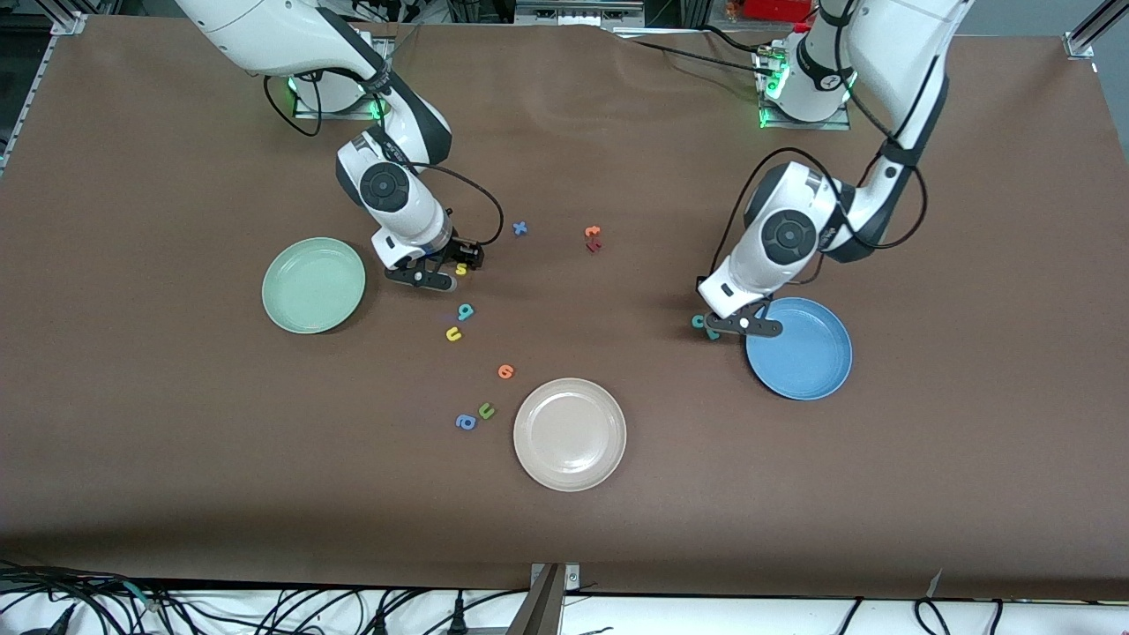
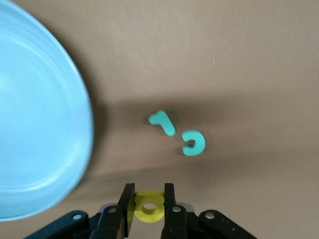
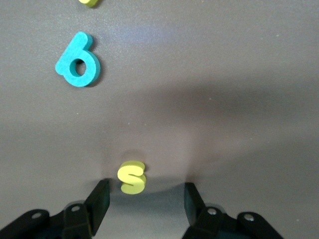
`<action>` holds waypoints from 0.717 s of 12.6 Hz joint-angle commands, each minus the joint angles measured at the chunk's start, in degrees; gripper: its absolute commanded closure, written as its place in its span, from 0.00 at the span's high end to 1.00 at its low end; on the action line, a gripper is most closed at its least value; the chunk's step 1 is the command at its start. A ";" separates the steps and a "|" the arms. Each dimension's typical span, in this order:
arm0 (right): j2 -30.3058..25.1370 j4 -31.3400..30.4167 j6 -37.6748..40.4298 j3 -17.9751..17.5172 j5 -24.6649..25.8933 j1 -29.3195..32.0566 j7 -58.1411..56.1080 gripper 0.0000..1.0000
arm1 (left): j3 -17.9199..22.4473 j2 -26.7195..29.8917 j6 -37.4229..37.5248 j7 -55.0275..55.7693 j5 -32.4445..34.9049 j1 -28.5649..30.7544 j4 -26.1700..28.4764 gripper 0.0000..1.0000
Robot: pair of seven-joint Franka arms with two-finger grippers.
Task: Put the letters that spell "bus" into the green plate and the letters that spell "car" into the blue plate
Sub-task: 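Place the yellow d in the blue plate while the right gripper grasps the s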
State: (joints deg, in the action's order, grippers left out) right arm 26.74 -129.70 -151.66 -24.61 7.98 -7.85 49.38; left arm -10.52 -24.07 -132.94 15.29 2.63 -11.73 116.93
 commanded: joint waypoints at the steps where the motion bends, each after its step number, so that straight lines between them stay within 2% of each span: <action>1: 0.69 -0.21 -1.89 0.17 1.25 -0.06 -0.25 0.64 | -0.11 0.26 6.28 -9.45 2.12 5.03 -5.39 0.22; 3: 0.60 -0.21 -1.97 0.52 4.84 -0.15 0.71 0.64 | -0.02 -2.10 6.11 -15.71 2.20 8.46 -8.10 0.28; 4: 0.60 -0.21 -1.98 0.53 5.03 -0.15 1.50 0.65 | 0.06 -3.60 6.02 -16.52 2.20 8.74 -9.60 0.36; 6: 0.34 -0.21 -1.98 0.53 5.03 -0.32 2.29 0.65 | 0.15 -5.28 6.02 -16.44 3.51 8.83 -11.28 1.00; 9: 0.24 0.32 -2.06 0.53 7.74 -1.90 6.77 0.66 | -0.37 -5.11 6.11 -14.25 2.83 7.78 -11.28 1.00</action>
State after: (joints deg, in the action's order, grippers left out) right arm 26.67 -129.61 -152.42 -24.56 13.45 -8.43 52.68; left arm -10.51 -28.59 -127.78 -0.78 4.03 -3.15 107.32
